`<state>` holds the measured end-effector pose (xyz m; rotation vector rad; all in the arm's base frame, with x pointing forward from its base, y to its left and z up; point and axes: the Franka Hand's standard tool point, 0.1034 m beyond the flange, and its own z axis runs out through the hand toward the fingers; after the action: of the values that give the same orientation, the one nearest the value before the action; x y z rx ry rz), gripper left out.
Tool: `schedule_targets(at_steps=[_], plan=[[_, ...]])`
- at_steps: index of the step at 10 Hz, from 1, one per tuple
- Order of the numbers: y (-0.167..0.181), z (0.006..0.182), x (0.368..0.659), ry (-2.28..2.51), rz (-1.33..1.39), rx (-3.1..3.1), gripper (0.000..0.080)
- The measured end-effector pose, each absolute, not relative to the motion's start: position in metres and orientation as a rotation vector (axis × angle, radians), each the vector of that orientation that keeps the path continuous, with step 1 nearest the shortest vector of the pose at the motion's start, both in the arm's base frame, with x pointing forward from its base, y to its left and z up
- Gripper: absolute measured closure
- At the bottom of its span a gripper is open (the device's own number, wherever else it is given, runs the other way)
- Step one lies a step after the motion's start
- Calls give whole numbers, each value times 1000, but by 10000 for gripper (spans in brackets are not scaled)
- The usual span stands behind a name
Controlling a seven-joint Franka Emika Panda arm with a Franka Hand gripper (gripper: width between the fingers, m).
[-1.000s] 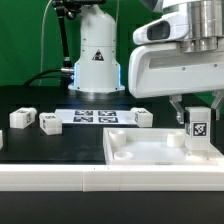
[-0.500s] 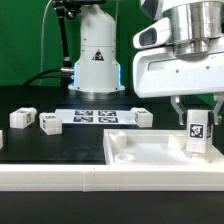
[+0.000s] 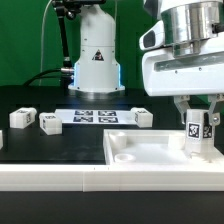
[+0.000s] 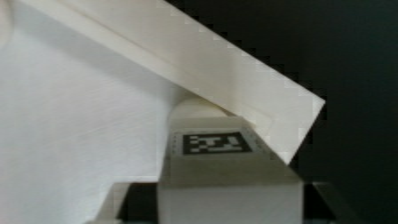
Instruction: Assemble one leg
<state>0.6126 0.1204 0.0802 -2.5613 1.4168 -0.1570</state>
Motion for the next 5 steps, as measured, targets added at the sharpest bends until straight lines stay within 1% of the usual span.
schedule_targets(at_steps=[1, 2, 3, 4, 5], plan=[[120, 80, 613, 1396, -159, -2574, 322], [120, 80, 612, 1259, -164, -2654, 208], [120, 80, 612, 1235, -164, -2665, 208], [123, 80, 611, 1090, -173, -2737, 162], [126, 80, 610, 981, -163, -2786, 153]])
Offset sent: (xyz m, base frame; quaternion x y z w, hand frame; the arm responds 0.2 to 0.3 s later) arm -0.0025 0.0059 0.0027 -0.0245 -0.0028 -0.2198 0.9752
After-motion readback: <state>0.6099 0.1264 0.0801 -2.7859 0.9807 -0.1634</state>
